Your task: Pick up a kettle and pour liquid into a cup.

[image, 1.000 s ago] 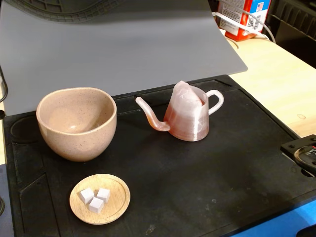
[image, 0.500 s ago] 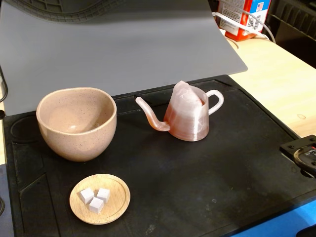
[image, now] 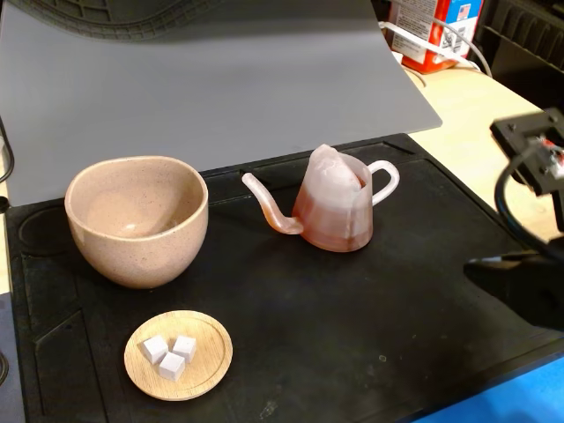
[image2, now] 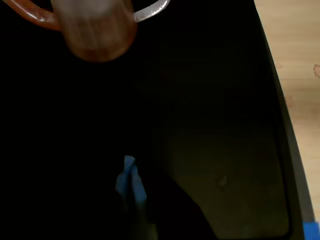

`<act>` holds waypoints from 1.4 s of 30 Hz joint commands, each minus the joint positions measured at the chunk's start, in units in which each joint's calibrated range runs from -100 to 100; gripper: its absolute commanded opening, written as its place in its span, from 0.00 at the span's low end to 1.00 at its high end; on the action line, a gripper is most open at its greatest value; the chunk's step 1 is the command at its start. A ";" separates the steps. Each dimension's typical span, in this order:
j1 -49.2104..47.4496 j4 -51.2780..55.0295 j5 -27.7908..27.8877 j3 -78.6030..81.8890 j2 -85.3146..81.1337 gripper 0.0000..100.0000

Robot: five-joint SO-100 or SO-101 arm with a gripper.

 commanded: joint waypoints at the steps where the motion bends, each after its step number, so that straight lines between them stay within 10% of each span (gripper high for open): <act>1: 0.17 -0.81 0.29 -9.88 5.49 0.01; 10: 0.25 -38.86 5.23 -17.14 40.90 0.10; 17: 3.22 -38.08 14.67 -28.93 50.71 0.24; 42: 0.17 -44.05 14.73 -48.35 71.96 0.24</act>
